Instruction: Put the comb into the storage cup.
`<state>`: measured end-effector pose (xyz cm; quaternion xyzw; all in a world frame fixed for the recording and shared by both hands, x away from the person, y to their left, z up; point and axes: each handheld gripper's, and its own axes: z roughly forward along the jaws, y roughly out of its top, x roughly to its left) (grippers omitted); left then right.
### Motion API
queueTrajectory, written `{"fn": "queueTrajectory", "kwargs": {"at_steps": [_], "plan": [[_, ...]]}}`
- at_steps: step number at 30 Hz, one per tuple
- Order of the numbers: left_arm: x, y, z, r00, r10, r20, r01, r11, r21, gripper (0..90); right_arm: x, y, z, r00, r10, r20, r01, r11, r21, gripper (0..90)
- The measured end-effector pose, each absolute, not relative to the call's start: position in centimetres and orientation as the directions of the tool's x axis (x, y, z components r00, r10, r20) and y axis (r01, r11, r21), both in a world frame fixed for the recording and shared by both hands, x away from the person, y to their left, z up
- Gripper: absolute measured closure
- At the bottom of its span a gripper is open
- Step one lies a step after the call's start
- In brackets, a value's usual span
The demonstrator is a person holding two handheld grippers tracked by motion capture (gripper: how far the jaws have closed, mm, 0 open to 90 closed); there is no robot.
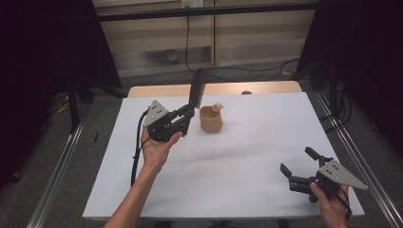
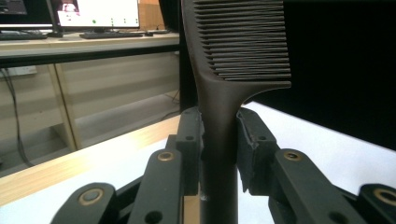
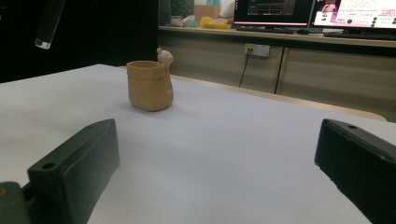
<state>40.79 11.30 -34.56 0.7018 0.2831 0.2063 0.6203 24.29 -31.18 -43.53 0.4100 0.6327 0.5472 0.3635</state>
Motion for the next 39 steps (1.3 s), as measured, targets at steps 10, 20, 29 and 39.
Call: {"fn": "queueTrajectory", "kwargs": {"at_steps": [10, 20, 29, 39], "plan": [[42.1, 10.2, -33.9, 0.748, 0.661, -0.062, 0.131, -0.055, 0.99, 72.9, 24.3, -31.2, -43.6, -0.401, 0.916, -0.006, 0.127, 0.062, 0.99, 0.0], [43.3, 9.3, -32.9, 0.748, 0.661, -0.059, 0.115, -0.042, 0.992, 72.9, 24.3, -31.2, -43.6, -0.403, 0.915, -0.001, 0.126, 0.056, 0.99, 0.0], [44.6, 8.6, -33.1, 0.74, 0.668, -0.079, 0.121, -0.016, 0.993, 72.8, 24.3, -31.2, -43.6, -0.405, 0.914, -0.003, 0.124, 0.058, 0.991, 0.0], [46.1, 7.9, -33.1, 0.733, 0.677, -0.065, 0.109, -0.023, 0.994, 72.9, 24.3, -31.2, -43.6, -0.406, 0.914, -0.004, 0.128, 0.062, 0.99, 0.0]]}}
